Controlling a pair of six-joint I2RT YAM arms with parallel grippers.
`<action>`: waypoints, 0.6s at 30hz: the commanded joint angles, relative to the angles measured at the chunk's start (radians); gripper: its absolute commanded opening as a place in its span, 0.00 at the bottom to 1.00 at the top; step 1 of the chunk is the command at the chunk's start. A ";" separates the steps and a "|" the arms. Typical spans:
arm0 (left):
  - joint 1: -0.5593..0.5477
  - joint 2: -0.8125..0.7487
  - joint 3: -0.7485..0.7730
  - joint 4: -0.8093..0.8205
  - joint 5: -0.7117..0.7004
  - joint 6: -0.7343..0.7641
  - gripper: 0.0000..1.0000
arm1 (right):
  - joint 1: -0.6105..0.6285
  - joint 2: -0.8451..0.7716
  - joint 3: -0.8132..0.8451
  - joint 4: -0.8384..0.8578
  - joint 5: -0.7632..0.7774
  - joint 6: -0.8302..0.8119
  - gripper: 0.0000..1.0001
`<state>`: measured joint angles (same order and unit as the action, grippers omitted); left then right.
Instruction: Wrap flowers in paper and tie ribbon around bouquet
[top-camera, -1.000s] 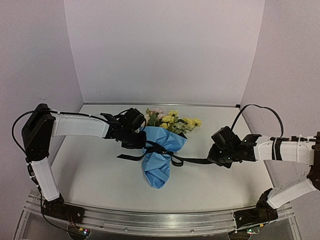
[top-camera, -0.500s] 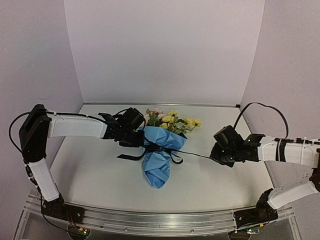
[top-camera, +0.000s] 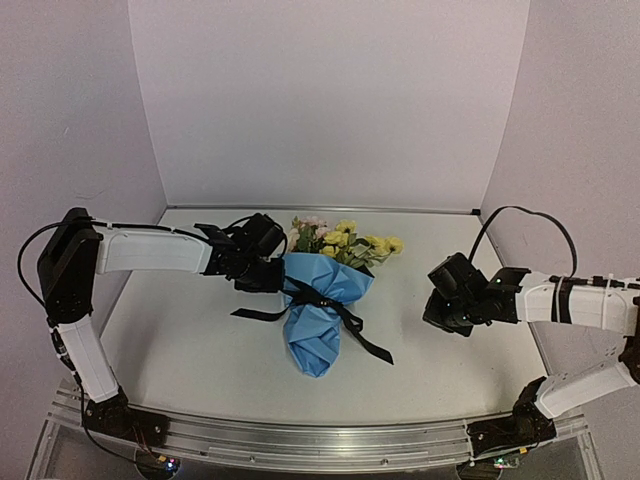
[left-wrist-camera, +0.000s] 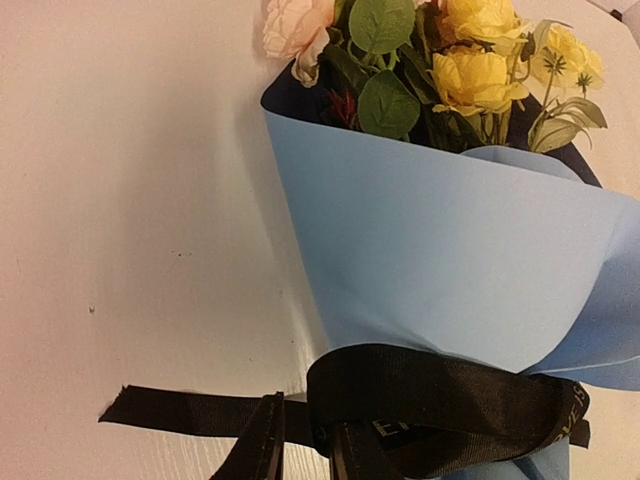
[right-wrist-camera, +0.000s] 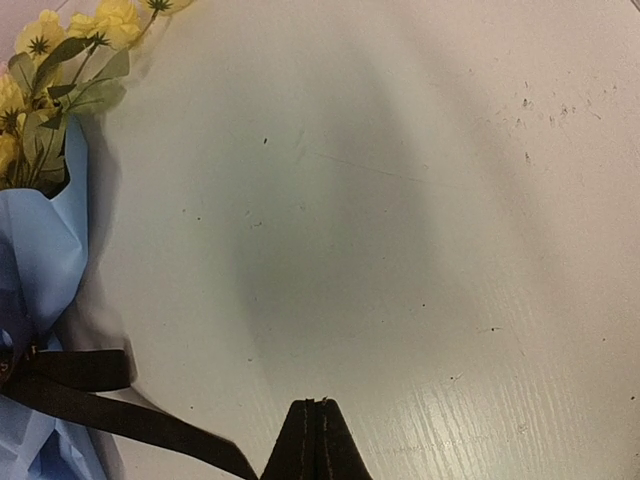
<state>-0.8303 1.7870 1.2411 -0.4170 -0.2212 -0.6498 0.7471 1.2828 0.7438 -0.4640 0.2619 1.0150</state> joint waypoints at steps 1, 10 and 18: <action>-0.001 -0.027 0.002 0.067 0.058 0.025 0.23 | 0.007 0.039 0.041 0.051 -0.064 -0.046 0.01; -0.006 -0.018 -0.007 0.072 0.092 0.015 0.29 | 0.074 0.158 0.120 0.170 -0.181 -0.150 0.31; -0.006 0.003 -0.001 0.025 0.055 -0.007 0.33 | 0.132 0.241 0.204 0.222 -0.237 -0.256 0.46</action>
<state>-0.8322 1.7874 1.2400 -0.3712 -0.1441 -0.6463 0.8426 1.4828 0.8741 -0.2862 0.0521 0.8433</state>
